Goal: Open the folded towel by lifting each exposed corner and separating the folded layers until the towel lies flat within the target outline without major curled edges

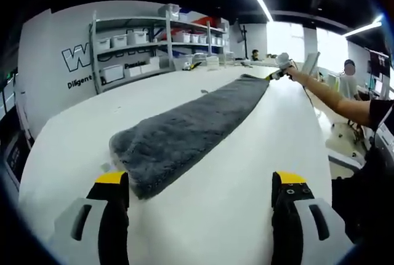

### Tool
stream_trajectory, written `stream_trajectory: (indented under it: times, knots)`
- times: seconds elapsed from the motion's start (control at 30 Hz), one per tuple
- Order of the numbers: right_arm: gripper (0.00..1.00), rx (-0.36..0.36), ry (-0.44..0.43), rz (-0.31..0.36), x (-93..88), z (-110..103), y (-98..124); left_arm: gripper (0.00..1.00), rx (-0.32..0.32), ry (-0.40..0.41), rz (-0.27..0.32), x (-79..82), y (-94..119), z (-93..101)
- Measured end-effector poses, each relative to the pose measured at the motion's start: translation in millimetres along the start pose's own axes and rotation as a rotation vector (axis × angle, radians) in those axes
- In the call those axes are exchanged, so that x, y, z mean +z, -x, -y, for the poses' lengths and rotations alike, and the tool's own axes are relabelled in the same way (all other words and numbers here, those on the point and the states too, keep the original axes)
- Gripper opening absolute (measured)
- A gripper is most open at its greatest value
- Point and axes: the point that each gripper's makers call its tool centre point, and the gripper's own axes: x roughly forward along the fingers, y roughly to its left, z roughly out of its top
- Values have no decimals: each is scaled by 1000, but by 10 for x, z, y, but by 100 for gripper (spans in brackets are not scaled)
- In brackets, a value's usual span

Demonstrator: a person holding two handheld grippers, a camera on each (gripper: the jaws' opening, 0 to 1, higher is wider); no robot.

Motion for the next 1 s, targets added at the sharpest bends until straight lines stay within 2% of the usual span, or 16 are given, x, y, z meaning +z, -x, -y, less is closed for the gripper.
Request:
stream_trajectory:
  times: [0.13, 0.23, 0.33, 0.43, 0.5, 0.6, 0.73, 0.83, 0.9, 1.0]
  knots:
    - [32, -45, 37, -1, 46, 71, 84, 95, 7, 11, 4, 2, 2, 13]
    - [49, -98, 96, -11, 84, 126, 215, 95, 18, 22, 2, 4, 9, 3]
    - [61, -75, 104, 9, 130, 48, 329, 95, 27, 50, 19, 30, 34, -4]
    - [67, -26, 131, 24, 193, -84, 460, 95, 32, 50, 27, 42, 60, 7]
    - [75, 25, 158, 36, 232, -222, 558, 95, 38, 50, 29, 48, 82, 8]
    - [85, 119, 176, 60, 264, -477, 728, 95, 42, 66, 37, 52, 126, 28]
    - [98, 205, 244, 80, 235, -806, 970, 95, 36, 73, 34, 26, 176, 85]
    - [99, 274, 267, 81, 180, -1022, 1115, 96, 37, 72, 39, 32, 214, 126]
    - [99, 325, 279, 105, 174, -1183, 1230, 96, 39, 68, 51, 55, 248, 154]
    - [99, 390, 265, 115, 146, -1362, 1350, 95, 44, 76, 62, 84, 283, 195]
